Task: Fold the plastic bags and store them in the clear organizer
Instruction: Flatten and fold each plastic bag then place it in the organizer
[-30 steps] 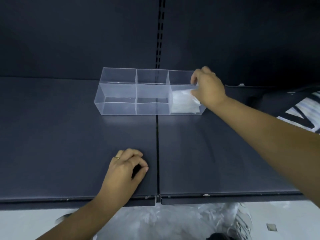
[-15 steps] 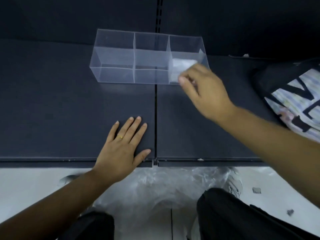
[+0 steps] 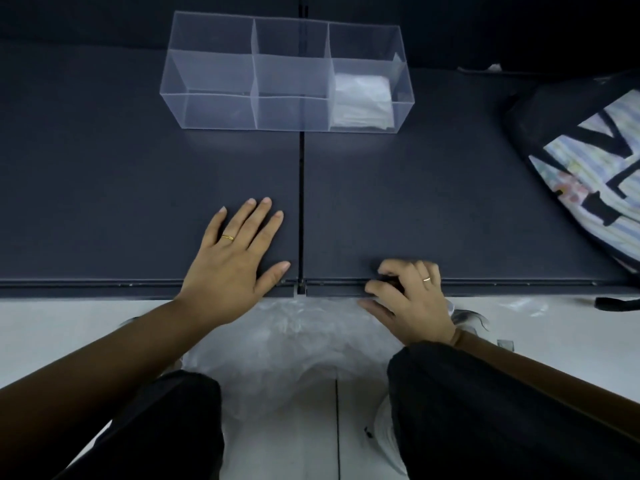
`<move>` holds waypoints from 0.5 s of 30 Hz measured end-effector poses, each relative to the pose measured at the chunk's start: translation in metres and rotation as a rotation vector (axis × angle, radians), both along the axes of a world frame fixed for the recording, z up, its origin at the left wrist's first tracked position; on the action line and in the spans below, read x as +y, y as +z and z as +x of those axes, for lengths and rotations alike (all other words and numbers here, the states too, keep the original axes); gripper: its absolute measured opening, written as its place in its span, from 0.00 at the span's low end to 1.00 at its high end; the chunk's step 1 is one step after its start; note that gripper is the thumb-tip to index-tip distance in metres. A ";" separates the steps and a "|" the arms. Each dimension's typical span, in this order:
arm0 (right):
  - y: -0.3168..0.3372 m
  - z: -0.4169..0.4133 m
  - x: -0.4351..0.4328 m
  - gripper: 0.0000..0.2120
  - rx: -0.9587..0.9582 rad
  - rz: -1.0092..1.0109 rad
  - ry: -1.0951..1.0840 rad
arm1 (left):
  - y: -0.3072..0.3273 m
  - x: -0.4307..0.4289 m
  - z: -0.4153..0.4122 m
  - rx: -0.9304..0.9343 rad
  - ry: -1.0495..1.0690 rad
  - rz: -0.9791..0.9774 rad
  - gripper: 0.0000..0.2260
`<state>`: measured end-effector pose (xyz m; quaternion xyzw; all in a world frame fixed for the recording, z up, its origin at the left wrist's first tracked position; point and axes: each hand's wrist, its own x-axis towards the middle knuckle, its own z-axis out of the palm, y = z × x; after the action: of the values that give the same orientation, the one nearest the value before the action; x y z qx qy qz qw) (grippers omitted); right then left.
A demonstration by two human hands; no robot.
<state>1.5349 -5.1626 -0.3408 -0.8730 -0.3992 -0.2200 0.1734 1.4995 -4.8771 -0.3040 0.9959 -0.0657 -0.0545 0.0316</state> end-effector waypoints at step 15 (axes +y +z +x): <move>0.023 0.010 -0.006 0.08 0.027 -0.030 0.115 | 0.000 0.002 -0.001 -0.007 0.002 -0.051 0.31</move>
<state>1.5447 -5.1685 -0.3179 -0.8541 -0.4496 -0.1918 0.1778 1.4988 -4.8746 -0.3038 0.9950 -0.0663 -0.0494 0.0567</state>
